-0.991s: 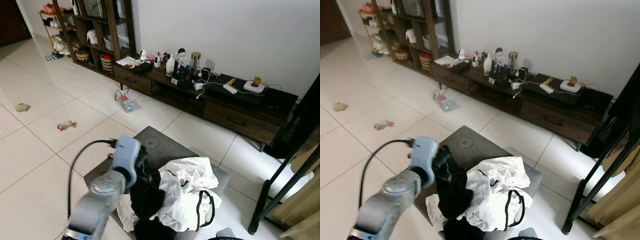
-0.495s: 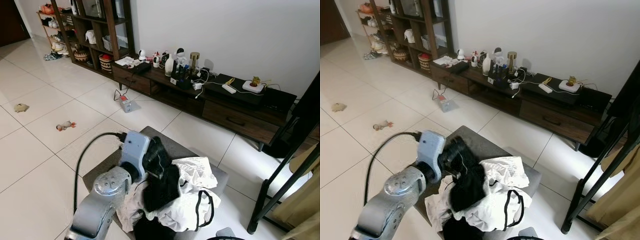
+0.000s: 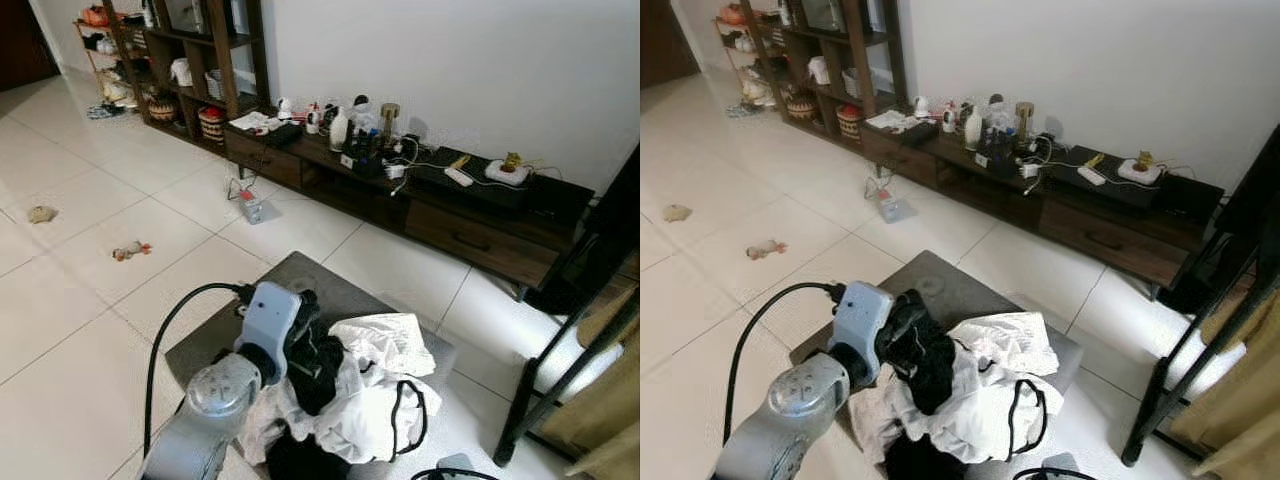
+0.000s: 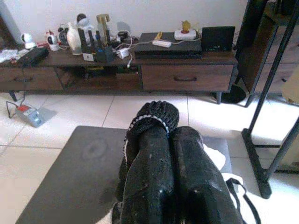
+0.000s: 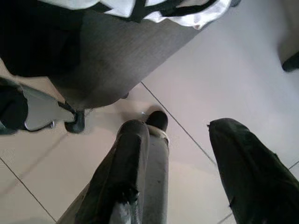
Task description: Hang hanger
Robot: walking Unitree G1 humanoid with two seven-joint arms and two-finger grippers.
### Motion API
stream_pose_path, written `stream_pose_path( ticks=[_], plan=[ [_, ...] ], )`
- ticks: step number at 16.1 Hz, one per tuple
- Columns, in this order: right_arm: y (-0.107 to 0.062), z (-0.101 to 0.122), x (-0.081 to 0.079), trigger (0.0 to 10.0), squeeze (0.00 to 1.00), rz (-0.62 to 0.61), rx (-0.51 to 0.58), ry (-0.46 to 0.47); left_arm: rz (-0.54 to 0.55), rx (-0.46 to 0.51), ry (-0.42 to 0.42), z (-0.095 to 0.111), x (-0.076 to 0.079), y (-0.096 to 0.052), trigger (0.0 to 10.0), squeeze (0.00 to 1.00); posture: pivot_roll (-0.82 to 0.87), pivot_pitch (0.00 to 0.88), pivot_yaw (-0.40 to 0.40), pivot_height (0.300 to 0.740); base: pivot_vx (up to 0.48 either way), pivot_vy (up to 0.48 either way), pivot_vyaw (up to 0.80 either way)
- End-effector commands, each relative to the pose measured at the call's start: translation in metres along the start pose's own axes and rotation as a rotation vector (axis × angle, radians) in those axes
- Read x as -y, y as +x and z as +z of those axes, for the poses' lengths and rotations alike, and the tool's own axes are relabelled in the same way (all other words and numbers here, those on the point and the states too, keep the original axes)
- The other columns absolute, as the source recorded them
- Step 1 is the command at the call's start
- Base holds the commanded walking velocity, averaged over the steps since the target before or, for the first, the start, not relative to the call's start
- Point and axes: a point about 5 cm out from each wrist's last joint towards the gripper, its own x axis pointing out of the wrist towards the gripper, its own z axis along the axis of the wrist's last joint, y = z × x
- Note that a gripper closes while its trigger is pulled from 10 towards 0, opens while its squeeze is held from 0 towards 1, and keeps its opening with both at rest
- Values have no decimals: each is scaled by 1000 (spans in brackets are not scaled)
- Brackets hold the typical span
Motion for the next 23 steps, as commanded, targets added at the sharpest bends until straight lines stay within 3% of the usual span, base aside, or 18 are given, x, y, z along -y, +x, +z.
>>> stream_pose_path(
  ticks=[1,12,23],
  plan=[
    [0,-5,1,10000,0,-4,-21,25,14,35,26,6,0,-1,10000,0,44,66,-25,740,0,-480,-788],
    [-1,-7,1,10000,0,-4,-39,27,28,59,22,8,-3,-2,10000,0,46,67,-24,740,0,-480,-771],
    [-1,-7,1,10000,0,0,-33,35,-7,36,22,4,3,-4,10000,0,41,69,-24,740,0,-480,0]
  ],
)
